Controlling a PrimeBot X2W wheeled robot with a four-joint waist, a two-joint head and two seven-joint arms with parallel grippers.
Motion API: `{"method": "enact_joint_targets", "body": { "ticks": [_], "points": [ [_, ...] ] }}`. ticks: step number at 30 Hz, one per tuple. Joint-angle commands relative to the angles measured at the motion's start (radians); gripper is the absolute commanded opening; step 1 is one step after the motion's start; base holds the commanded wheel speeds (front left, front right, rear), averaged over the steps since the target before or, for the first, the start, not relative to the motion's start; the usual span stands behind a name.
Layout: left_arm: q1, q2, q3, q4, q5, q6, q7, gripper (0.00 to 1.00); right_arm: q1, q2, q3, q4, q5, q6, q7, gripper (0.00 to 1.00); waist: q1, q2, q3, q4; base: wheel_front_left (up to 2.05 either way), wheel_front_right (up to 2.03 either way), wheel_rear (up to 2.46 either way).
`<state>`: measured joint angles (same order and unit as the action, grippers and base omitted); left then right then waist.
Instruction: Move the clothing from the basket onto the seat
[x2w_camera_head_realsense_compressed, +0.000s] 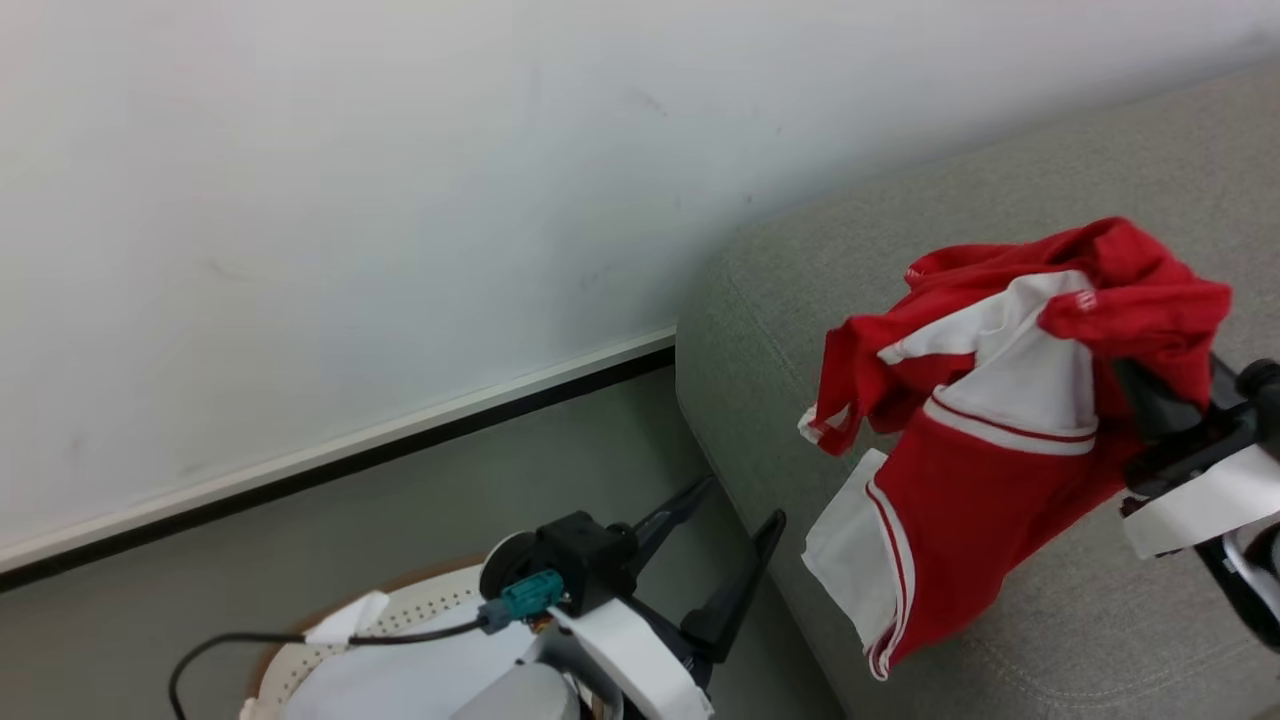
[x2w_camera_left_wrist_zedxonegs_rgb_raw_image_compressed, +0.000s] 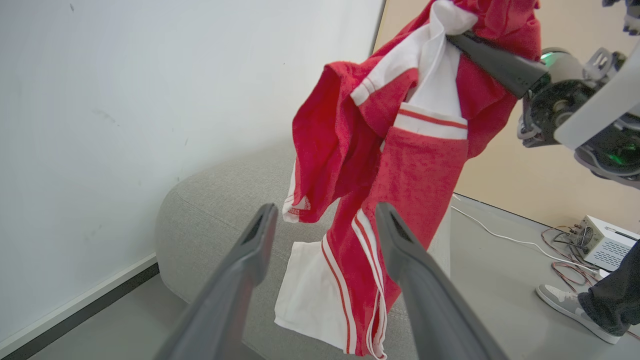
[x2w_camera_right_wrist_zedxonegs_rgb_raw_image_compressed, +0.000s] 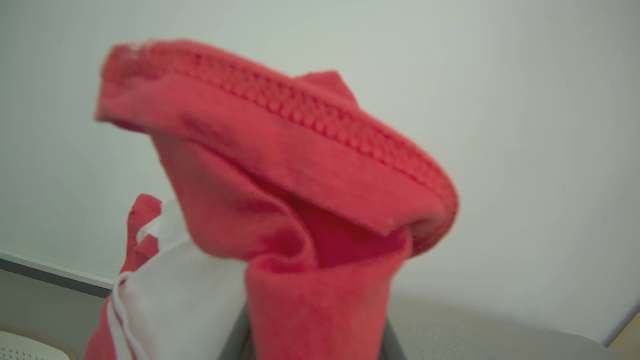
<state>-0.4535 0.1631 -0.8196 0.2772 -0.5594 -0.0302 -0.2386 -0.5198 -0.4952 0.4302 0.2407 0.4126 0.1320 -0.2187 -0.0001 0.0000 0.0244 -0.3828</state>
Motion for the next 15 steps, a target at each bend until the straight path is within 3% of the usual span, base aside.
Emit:
{"method": "enact_joint_targets", "body": {
  "ticks": [1, 11, 15],
  "points": [
    [-0.024, -0.002, 0.0, -0.008, 0.015, -0.002, 0.006, 1.0, 0.012, -0.006, -0.041, -0.013, -0.013, -0.002, 0.007, 0.0, 0.0001, 0.0, 0.033, 0.014, 0.0, 0.0, 0.0],
    [-0.215, 0.013, -0.003, -0.057, 0.077, -0.018, 0.066, 1.0, -0.167, 0.034, -0.342, -0.026, -0.048, -0.002, 0.064, 0.0, 0.0001, 0.0, 0.327, 0.109, 0.0, 0.0, 0.0],
    [-0.306, 0.021, 0.001, -0.08, 0.102, -0.028, 0.089, 1.0, -0.333, -0.011, -0.441, 0.0, -0.085, -0.002, 0.113, 0.0, 0.0001, 0.0, 0.463, 0.148, 0.0, 0.0, 0.0]
  ]
}}
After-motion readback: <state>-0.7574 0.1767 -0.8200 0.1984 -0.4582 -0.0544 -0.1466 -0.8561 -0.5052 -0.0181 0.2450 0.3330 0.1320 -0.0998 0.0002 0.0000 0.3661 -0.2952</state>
